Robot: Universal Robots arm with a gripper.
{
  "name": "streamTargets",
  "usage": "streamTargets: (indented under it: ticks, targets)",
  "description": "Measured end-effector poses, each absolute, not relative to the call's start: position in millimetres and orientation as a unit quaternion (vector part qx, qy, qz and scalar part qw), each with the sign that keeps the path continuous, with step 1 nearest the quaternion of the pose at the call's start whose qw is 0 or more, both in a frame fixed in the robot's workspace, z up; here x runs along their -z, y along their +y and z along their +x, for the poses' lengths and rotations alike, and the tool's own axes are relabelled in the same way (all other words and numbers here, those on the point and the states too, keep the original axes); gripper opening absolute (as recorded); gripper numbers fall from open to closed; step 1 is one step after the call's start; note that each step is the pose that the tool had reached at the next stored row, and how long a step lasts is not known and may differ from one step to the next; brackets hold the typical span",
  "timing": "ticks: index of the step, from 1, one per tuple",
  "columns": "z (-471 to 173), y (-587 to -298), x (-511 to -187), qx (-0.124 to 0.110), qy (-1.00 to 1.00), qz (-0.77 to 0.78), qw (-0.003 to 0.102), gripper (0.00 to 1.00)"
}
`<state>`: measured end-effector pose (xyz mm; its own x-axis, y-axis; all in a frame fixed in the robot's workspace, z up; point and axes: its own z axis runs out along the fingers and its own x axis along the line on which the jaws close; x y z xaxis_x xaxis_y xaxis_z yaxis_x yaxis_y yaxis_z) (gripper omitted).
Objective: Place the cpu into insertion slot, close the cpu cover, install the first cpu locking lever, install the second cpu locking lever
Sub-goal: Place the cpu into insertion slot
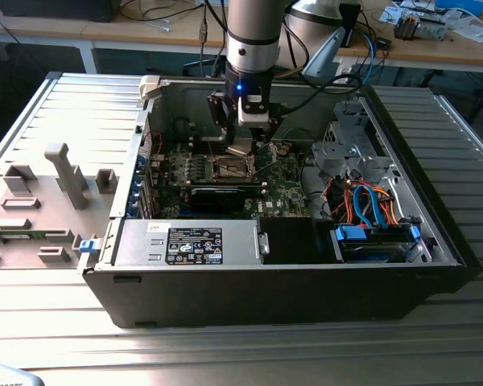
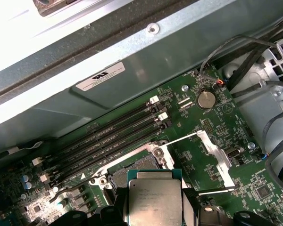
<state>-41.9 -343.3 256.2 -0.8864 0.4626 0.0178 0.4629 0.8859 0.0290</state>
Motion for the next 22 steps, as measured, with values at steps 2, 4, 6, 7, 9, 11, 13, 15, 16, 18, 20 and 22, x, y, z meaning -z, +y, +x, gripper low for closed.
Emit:
streamTargets:
  ticks: [2, 4, 6, 7, 9, 11, 13, 15, 16, 18, 20, 22]
  targets:
    - [-42.0, -343.3, -256.2, 0.016, -0.971, -0.239, 0.005, 0.54]
    - [-42.0, -343.3, -256.1, 0.016, -0.971, -0.239, 0.005, 0.54]
    - [-42.0, -343.3, -256.1, 0.016, -0.971, -0.240, 0.005, 0.54]
    - [-42.0, -343.3, -256.1, 0.016, -0.971, -0.240, 0.005, 0.54]
    - [-41.9, -343.3, -256.1, 0.016, -0.971, -0.240, 0.005, 0.54]
    - [-41.9, -343.3, -256.1, 0.016, -0.970, -0.241, 0.005, 0.54]
    - [-42.0, -343.3, -256.1, 0.016, -0.970, -0.241, 0.005, 0.54]
    - [-42.0, -343.3, -256.1, 0.016, -0.970, -0.242, 0.005, 0.54]
    - [-42.0, -343.3, -256.1, 0.016, -0.970, -0.242, 0.005, 0.54]
    - [-42.0, -343.3, -255.7, 0.016, -0.968, -0.249, 0.005, 0.54]
    - [-42.0, -343.3, -255.7, 0.016, -0.968, -0.249, 0.005, 0.54]
    - [-41.9, -343.3, -255.7, 0.016, -0.968, -0.250, 0.005, 0.54]
